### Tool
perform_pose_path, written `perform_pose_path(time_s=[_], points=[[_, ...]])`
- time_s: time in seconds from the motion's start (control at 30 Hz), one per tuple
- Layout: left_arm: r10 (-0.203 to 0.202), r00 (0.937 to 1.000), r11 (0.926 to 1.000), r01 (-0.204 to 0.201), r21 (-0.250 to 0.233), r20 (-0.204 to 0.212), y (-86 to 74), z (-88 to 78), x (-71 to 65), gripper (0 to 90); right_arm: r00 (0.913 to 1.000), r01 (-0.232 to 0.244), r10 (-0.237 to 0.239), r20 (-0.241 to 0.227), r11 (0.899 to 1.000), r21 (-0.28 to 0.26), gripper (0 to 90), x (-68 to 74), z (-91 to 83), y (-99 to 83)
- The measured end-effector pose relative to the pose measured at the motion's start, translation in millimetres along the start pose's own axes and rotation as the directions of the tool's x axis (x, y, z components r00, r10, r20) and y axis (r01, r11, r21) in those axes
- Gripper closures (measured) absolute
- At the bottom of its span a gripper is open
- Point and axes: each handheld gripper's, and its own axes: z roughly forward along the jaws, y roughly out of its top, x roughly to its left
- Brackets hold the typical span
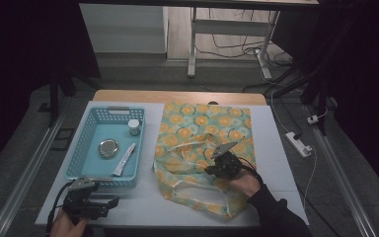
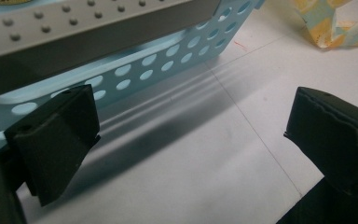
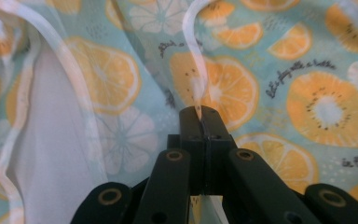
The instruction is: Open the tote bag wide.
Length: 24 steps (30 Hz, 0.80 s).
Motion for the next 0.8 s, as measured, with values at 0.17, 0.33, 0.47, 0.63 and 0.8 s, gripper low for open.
perform_pose_path(time_s=[0.17, 0.33, 0.47, 0.63, 0.8], points=[[-0.003, 1.0000, 1.0000, 0.003, 0.002, -0.001, 0.1, 0.3, -0.2, 2.8, 0.9999, 0.016, -0.016, -0.001, 0.999, -0.047, 90.0, 0.2, -8.5, 4.4], [-0.004, 1.0000, 1.0000, 0.004, 0.006, -0.001, 0.3, 0.5, 0.0, 2.8, 1.0000, 0.005, -0.005, -0.003, 0.997, -0.077, 90.0, -0.5, -14.2, 10.5], [-0.006, 1.0000, 1.0000, 0.006, 0.007, -0.001, 0.4, 0.7, 0.1, 2.9, 0.9994, -0.026, 0.024, -0.023, 0.996, -0.086, 90.0, -3.2, -16.7, 14.4], [-0.006, 1.0000, 0.9999, 0.006, 0.010, -0.002, 0.5, 0.9, 0.2, 2.9, 0.9960, -0.074, 0.068, -0.057, 0.991, -0.108, 90.0, -7.1, -20.3, 20.4], [-0.008, 1.0000, 0.9999, 0.008, 0.010, -0.002, 0.5, 0.9, 0.4, 2.9, 0.9954, -0.079, 0.072, -0.063, 0.989, -0.127, 90.0, -9.6, -26.8, 26.9]])
